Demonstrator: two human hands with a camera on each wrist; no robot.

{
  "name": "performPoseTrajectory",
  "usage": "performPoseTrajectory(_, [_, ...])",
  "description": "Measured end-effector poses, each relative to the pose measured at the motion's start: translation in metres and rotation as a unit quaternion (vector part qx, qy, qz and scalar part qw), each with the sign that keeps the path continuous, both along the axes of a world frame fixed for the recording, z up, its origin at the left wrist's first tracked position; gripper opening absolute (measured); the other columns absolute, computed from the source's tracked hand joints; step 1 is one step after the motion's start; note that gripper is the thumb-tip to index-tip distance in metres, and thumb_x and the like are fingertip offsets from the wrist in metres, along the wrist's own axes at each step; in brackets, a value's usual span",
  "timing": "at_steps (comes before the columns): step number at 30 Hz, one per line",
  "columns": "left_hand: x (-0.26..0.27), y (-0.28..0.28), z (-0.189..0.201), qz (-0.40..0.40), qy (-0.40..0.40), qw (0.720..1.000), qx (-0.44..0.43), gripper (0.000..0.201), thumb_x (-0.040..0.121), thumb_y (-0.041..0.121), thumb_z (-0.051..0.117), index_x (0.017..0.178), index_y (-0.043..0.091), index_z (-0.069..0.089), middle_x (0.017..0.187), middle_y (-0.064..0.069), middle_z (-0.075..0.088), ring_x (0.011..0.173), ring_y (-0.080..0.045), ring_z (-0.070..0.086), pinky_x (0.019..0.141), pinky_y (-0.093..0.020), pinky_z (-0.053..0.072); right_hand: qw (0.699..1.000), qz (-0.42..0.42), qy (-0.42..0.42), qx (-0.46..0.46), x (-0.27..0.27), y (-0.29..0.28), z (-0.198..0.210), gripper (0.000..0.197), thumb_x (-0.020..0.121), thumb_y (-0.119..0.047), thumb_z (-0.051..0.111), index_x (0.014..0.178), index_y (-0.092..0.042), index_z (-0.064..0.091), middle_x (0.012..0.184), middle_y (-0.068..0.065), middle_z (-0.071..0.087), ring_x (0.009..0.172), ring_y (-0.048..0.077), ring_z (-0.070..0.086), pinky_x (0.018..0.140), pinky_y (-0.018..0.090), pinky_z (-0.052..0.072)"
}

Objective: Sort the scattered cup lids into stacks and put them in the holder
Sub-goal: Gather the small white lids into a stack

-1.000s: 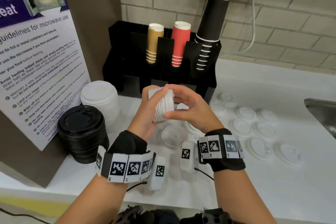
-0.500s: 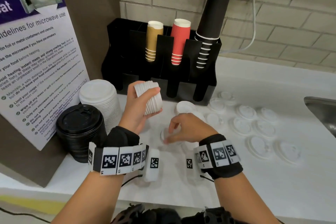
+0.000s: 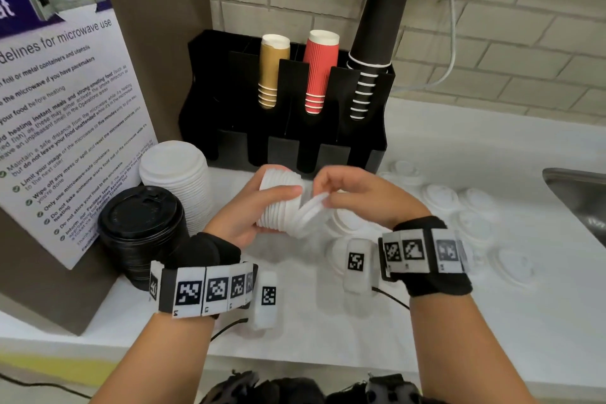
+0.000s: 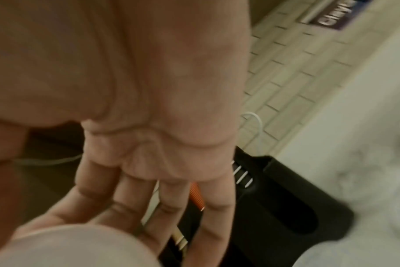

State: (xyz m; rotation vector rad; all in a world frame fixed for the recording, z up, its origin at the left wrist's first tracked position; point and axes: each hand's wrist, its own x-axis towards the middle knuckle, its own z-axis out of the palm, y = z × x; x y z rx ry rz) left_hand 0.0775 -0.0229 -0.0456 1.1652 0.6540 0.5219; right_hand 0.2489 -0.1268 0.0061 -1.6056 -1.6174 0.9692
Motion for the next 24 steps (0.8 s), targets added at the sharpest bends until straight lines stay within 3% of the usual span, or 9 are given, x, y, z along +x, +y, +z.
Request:
performPoseTrajectory(3, [0.004, -0.008, 0.001, -0.025, -0.039, 0.995, -0.086, 0.053, 0.065, 0.030, 0.075, 0.116, 0.024, 0.060, 0.104, -0.004, 0.070, 0.094, -0.024, 0.068, 0.069, -0.044, 0.060, 0.982, -0.046, 0.180, 0.022, 0.000, -0.004, -0.002, 0.017, 0.095, -0.006, 0.052, 0.095, -0.021, 0.059, 0.086, -0.004, 0.059, 0.086, 0.014, 0.057, 0.080, 0.037, 0.050])
performPoseTrajectory(5, [0.008, -0.014, 0.001, -0.009, -0.063, 0.989, -0.134, 0.066, 0.065, 0.032, 0.083, 0.125, 0.019, 0.058, 0.105, -0.006, 0.072, 0.093, -0.025, 0.071, 0.076, -0.049, 0.058, 0.972, -0.085, 0.214, 0.045, -0.005, -0.004, -0.009, 0.012, 0.096, -0.013, 0.055, 0.097, -0.024, 0.059, 0.090, -0.003, 0.058, 0.089, 0.014, 0.059, 0.081, 0.039, 0.054])
performPoseTrajectory(9, [0.019, -0.024, 0.006, 0.046, -0.068, 0.988, -0.128, 0.075, 0.067, 0.037, 0.074, 0.136, 0.018, 0.051, 0.123, -0.013, 0.066, 0.107, -0.030, 0.066, 0.088, -0.053, 0.054, 0.958, -0.194, 0.164, 0.135, -0.019, -0.001, -0.018, 0.002, 0.092, -0.022, 0.063, 0.093, -0.023, 0.062, 0.098, 0.000, 0.062, 0.100, 0.024, 0.061, 0.085, 0.053, 0.055])
performPoseTrajectory(10, [0.021, -0.025, 0.007, 0.057, -0.075, 0.987, -0.127, 0.075, 0.070, 0.038, 0.076, 0.137, 0.018, 0.050, 0.126, -0.014, 0.064, 0.109, -0.030, 0.066, 0.087, -0.052, 0.055, 0.956, -0.201, 0.148, 0.152, -0.021, -0.002, -0.021, 0.007, 0.090, -0.024, 0.065, 0.097, -0.022, 0.063, 0.103, 0.000, 0.063, 0.103, 0.023, 0.062, 0.087, 0.050, 0.055])
performPoseTrajectory(13, [0.023, -0.025, 0.009, 0.079, -0.098, 0.983, -0.135, 0.074, 0.072, 0.040, 0.076, 0.137, 0.020, 0.049, 0.130, -0.015, 0.062, 0.115, -0.032, 0.064, 0.082, -0.047, 0.058, 0.967, -0.160, 0.104, 0.167, -0.022, -0.009, -0.028, 0.045, 0.077, -0.023, 0.079, 0.118, -0.024, 0.060, 0.119, -0.006, 0.062, 0.111, 0.010, 0.059, 0.089, 0.024, 0.052])
performPoseTrajectory(15, [0.023, -0.024, 0.009, 0.073, -0.102, 0.983, -0.137, 0.074, 0.071, 0.040, 0.073, 0.138, 0.019, 0.049, 0.130, -0.015, 0.062, 0.115, -0.033, 0.064, 0.078, -0.046, 0.058, 0.971, -0.144, 0.094, 0.167, -0.020, -0.013, -0.029, 0.059, 0.073, -0.020, 0.082, 0.126, -0.022, 0.056, 0.125, -0.007, 0.059, 0.115, 0.008, 0.057, 0.087, 0.017, 0.050])
performPoseTrajectory(20, [0.021, -0.022, 0.007, 0.008, -0.087, 0.987, -0.135, 0.066, 0.067, 0.040, 0.077, 0.127, 0.020, 0.059, 0.113, -0.012, 0.071, 0.101, -0.031, 0.071, 0.072, -0.048, 0.059, 0.975, -0.131, 0.086, 0.158, -0.009, -0.023, -0.019, 0.052, 0.081, -0.016, 0.075, 0.130, -0.018, 0.056, 0.128, -0.006, 0.061, 0.116, 0.011, 0.059, 0.102, 0.033, 0.048])
performPoseTrajectory(24, [0.021, -0.022, 0.008, -0.015, -0.088, 0.988, -0.129, 0.067, 0.061, 0.042, 0.080, 0.122, 0.022, 0.061, 0.103, -0.008, 0.075, 0.097, -0.030, 0.072, 0.070, -0.047, 0.060, 0.979, -0.120, 0.069, 0.152, -0.005, -0.026, -0.014, 0.048, 0.083, -0.011, 0.072, 0.128, -0.022, 0.058, 0.126, -0.008, 0.062, 0.116, 0.009, 0.059, 0.102, 0.036, 0.047])
